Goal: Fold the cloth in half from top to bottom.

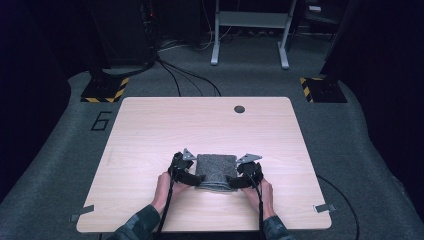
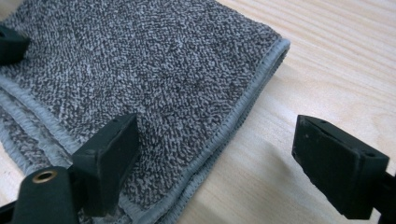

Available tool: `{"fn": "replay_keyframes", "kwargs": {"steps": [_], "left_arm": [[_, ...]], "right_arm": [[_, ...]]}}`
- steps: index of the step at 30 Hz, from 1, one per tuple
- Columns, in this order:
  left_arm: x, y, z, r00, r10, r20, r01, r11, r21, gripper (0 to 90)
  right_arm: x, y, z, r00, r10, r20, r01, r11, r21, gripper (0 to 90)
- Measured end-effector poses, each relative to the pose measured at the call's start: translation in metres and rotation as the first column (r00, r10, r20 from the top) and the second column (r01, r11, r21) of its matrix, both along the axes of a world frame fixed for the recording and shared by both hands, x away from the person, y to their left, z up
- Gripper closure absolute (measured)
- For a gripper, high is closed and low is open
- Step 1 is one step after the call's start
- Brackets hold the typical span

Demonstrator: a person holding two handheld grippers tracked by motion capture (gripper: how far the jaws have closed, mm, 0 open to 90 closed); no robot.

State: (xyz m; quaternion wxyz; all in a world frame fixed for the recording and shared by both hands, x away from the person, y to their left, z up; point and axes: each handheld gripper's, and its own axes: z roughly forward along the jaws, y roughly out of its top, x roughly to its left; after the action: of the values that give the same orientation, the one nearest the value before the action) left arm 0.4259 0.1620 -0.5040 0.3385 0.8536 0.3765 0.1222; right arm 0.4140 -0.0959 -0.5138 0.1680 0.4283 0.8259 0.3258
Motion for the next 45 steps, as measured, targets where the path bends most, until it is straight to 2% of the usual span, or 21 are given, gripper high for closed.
{"fn": "replay_keyframes", "kwargs": {"steps": [3, 6, 8, 10, 11, 12, 14, 17, 19, 21, 23, 25, 27, 30, 32, 34, 39, 40, 42, 44, 45], "left_arm": [[0.003, 0.011, 0.008, 0.9997, 0.023, -0.004, -0.023, 0.998, -0.059, 14.5], [0.015, 0.015, 0.019, 0.998, 0.063, 0.002, -0.062, 0.9916, -0.114, 15.0], [0.024, 0.01, 0.023, 0.9961, 0.086, 0.019, -0.083, 0.9888, -0.124, 15.7], [0.032, 0.004, 0.023, 0.9938, 0.102, 0.044, -0.098, 0.9915, -0.085, 17.8], [0.036, 0.001, 0.02, 0.9932, 0.109, 0.042, -0.106, 0.9924, -0.063, 19.2], [0.039, -0.001, 0.016, 0.9931, 0.11, 0.04, -0.109, 0.9938, -0.02, 19.4], [0.045, -0.003, 0.006, 0.9906, 0.134, 0.028, -0.134, 0.9907, 0.023, 20.8], [0.048, -0.004, -0.005, 0.9898, 0.14, 0.026, -0.141, 0.9883, 0.057, 20.6], [0.048, -0.003, -0.005, 0.9892, 0.146, 0.014, -0.146, 0.9885, 0.038, 20.6], [0.043, 0.002, 0.002, 0.9897, 0.142, 0.02, -0.142, 0.9899, 0.006, 19.0], [0.032, 0.006, 0.011, 0.991, 0.131, 0.03, -0.13, 0.9911, -0.031, 17.9], [0.016, 0.008, 0.017, 0.9944, 0.099, 0.036, -0.098, 0.9941, -0.048, 16.8], [0.0, 0.009, 0.017, 0.9974, 0.064, 0.034, -0.063, 0.9975, -0.031, 16.1], [-0.013, 0.005, 0.006, 0.9987, 0.046, 0.023, -0.046, 0.999, -0.002, 15.8], [-0.015, 0.003, -0.001, 0.9991, 0.04, 0.017, -0.041, 0.9983, 0.043, 15.9], [-0.015, 0.002, -0.008, 0.9992, 0.039, 0.009, -0.04, 0.9975, 0.059, 15.7], [-0.014, 0.004, -0.009, 0.999, 0.042, 0.017, -0.043, 0.9983, 0.039, 15.1], [-0.015, 0.006, -0.008, 0.9986, 0.052, 0.014, -0.052, 0.9986, 0.012, 14.8], [-0.017, 0.013, -0.004, 0.9973, 0.07, 0.021, -0.069, 0.9975, -0.011, 12.6], [-0.019, 0.022, 0.001, 0.996, 0.087, 0.019, -0.086, 0.9958, -0.031, 11.0], [-0.021, 0.026, 0.002, 0.9946, 0.1, 0.03, -0.098, 0.9941, -0.047, 10.5]], "right_arm": [[-0.001, -0.005, 0.009, 0.9999, 0.005, 0.011, -0.006, 0.999, 0.04, 14.9], [0.005, -0.011, 0.026, 0.999, 0.026, 0.038, -0.029, 0.995, 0.098, 19.3], [0.014, -0.009, 0.035, 0.9979, 0.035, 0.055, -0.043, 0.988, 0.147, 24.4], [0.022, -0.005, 0.038, 0.9973, 0.045, 0.059, -0.054, 0.984, 0.172, 37.0], [0.027, -0.001, 0.036, 0.998, 0.035, 0.053, -0.043, 0.985, 0.167, 42.7], [0.031, 0.002, 0.033, 0.9986, 0.037, 0.038, -0.043, 0.986, 0.162, 48.9], [0.036, 0.007, 0.024, 0.9995, 0.031, 0.005, -0.031, 0.992, 0.125, 59.3], [0.042, 0.013, 0.01, 0.9992, 0.033, -0.025, -0.031, 0.996, 0.084, 64.1], [0.043, 0.013, 0.004, 0.9988, 0.039, -0.031, -0.037, 0.997, 0.072, 63.2], [0.041, 0.012, 0.008, 0.9994, 0.024, -0.024, -0.022, 0.997, 0.076, 56.6], [0.033, 0.008, 0.014, 0.9996, 0.027, -0.004, -0.026, 0.996, 0.083, 52.6], [0.021, 0.003, 0.02, 0.9994, 0.035, 0.009, -0.036, 0.996, 0.088, 48.1], [0.01, 0.0, 0.021, 0.9996, 0.028, 0.01, -0.028, 0.996, 0.086, 43.9], [-0.006, 0.001, 0.017, 0.999, 0.044, 0.011, -0.045, 0.996, 0.074, 38.1], [-0.012, 0.004, 0.012, 0.9987, 0.052, 0.003, -0.052, 0.997, 0.058, 37.1], [-0.013, 0.007, 0.005, 0.9987, 0.051, 0.001, -0.051, 0.998, 0.023, 37.0], [-0.013, 0.008, 0.001, 0.9989, 0.048, 0.0, -0.048, 0.999, 0.017, 34.5], [-0.014, 0.007, 0.002, 0.9986, 0.053, 0.002, -0.053, 0.998, 0.024, 33.5], [-0.017, 0.002, 0.006, 0.9991, 0.041, 0.009, -0.042, 0.998, 0.048, 25.5], [-0.02, -0.007, 0.011, 0.9989, 0.037, 0.028, -0.039, 0.997, 0.062, 21.9], [-0.023, -0.015, 0.014, 0.999, 0.031, 0.032, -0.033, 0.996, 0.086, 18.0]]}}
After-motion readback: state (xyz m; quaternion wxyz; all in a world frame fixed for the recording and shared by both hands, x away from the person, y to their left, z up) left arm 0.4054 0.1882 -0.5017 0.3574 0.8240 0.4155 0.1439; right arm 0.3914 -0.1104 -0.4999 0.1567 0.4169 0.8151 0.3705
